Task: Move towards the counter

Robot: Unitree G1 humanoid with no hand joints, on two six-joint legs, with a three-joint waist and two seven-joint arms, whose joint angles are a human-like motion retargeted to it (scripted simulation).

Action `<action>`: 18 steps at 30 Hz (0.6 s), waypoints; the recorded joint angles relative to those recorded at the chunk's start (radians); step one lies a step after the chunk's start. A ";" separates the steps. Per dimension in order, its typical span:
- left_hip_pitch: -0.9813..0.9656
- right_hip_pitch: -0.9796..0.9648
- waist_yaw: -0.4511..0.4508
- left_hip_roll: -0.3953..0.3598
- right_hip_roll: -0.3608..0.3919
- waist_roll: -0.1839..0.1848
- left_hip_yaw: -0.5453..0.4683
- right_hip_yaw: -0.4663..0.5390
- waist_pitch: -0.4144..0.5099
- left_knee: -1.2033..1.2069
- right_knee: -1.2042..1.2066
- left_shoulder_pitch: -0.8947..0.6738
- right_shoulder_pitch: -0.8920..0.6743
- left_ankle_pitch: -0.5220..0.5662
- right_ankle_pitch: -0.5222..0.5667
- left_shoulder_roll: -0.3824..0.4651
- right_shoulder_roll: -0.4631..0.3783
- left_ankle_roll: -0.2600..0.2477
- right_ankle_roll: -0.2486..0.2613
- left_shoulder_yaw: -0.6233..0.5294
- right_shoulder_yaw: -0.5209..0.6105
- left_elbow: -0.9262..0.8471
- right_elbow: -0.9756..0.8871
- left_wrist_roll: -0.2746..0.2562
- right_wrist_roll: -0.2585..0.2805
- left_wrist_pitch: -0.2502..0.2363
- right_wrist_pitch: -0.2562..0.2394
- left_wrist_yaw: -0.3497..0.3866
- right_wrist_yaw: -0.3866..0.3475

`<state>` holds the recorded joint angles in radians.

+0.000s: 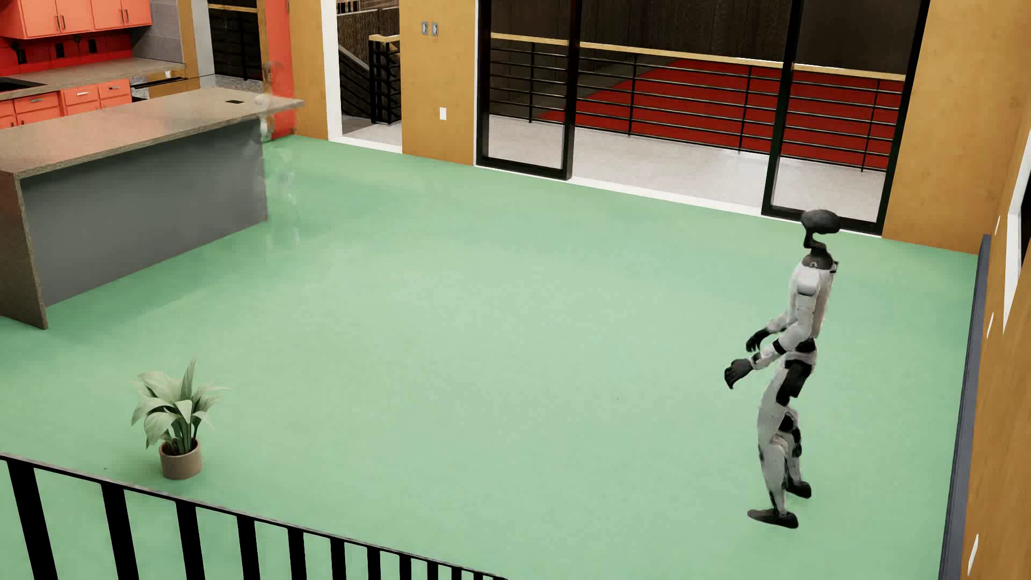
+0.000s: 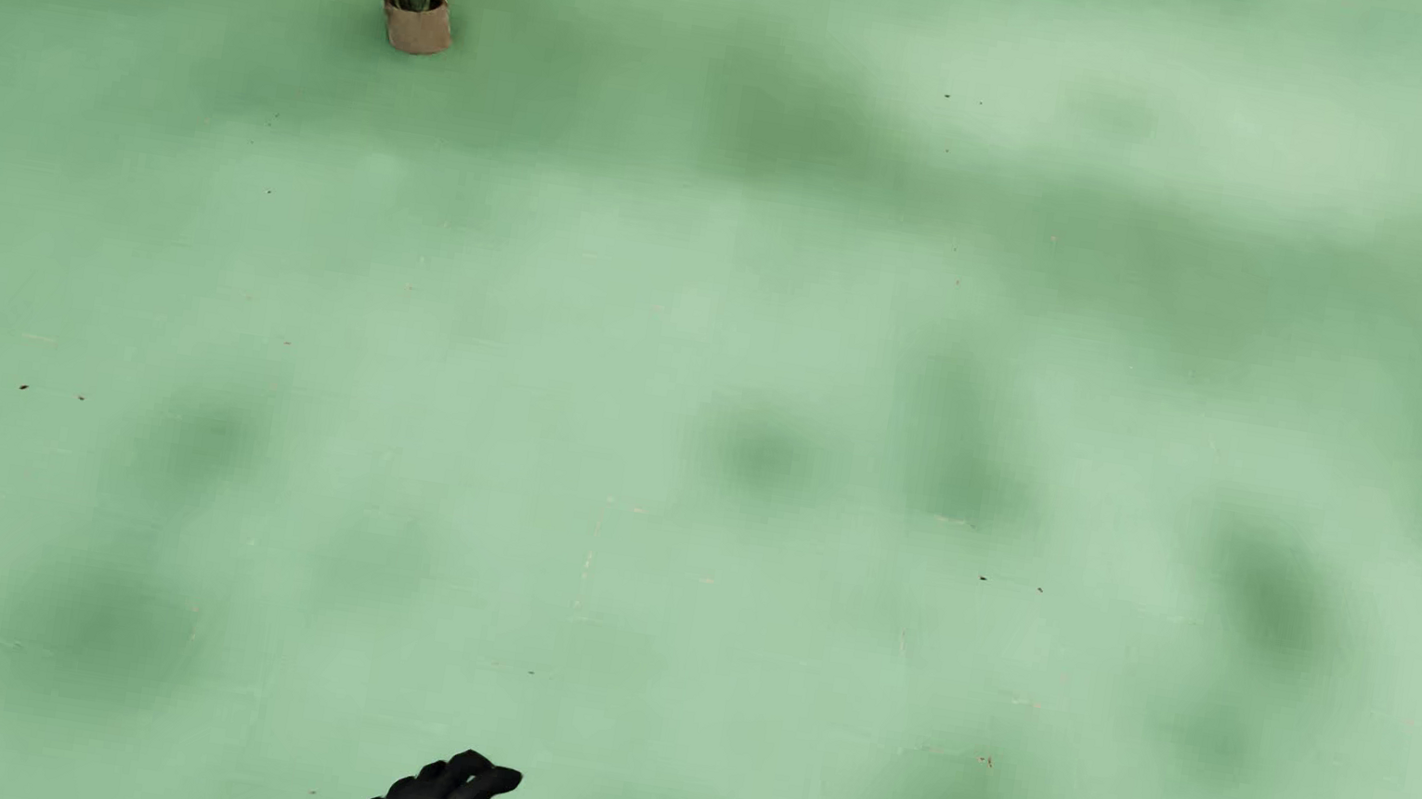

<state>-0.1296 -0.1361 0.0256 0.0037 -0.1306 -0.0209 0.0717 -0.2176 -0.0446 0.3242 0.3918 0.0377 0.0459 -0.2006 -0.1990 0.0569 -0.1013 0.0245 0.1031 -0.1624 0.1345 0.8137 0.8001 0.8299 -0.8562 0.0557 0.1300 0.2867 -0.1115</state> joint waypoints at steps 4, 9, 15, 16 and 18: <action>0.000 -0.153 -0.002 -0.057 -0.088 -0.015 0.013 0.053 0.027 0.052 0.321 -0.002 0.004 -0.040 0.063 -0.058 -0.032 0.022 -0.014 -0.001 -0.002 0.037 -0.075 -0.185 0.039 0.061 -0.023 0.051 -0.029; 0.024 -0.373 -0.029 -0.118 -0.172 -0.046 0.012 0.050 0.063 0.075 0.606 -0.002 0.086 -0.076 0.144 -0.063 -0.027 0.038 -0.040 -0.139 -0.022 0.038 -0.137 -0.308 0.073 0.081 -0.019 0.026 -0.110; 0.073 -0.424 -0.039 -0.120 -0.048 -0.033 -0.022 0.027 0.085 0.022 0.070 -0.050 0.205 -0.098 0.188 -0.008 0.026 0.040 0.052 -0.321 -0.048 -0.074 -0.118 -0.254 0.157 -0.055 -0.075 0.138 -0.197; 0.083 -0.425 -0.038 -0.117 -0.027 -0.029 -0.029 0.038 0.086 0.009 -0.024 -0.070 0.219 -0.103 0.202 0.003 0.038 0.039 0.058 -0.344 -0.060 -0.097 -0.117 -0.243 0.197 -0.049 -0.075 0.130 -0.195; 0.103 -0.438 -0.035 -0.113 -0.001 -0.020 -0.033 0.050 0.089 -0.002 -0.135 -0.106 0.223 -0.120 0.207 0.013 0.044 0.035 0.079 -0.369 -0.070 -0.136 -0.106 -0.216 0.254 -0.013 -0.050 0.121 -0.160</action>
<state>-0.0268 -0.5742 -0.0089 -0.1093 -0.1319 -0.0406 0.0391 -0.1674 0.0441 0.3220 0.2569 -0.0683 0.2685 -0.3203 0.0078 0.0700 -0.0577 0.0597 0.1819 -0.5317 0.0646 0.6775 0.6937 0.6142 -0.6021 0.0424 0.0803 0.4081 -0.2716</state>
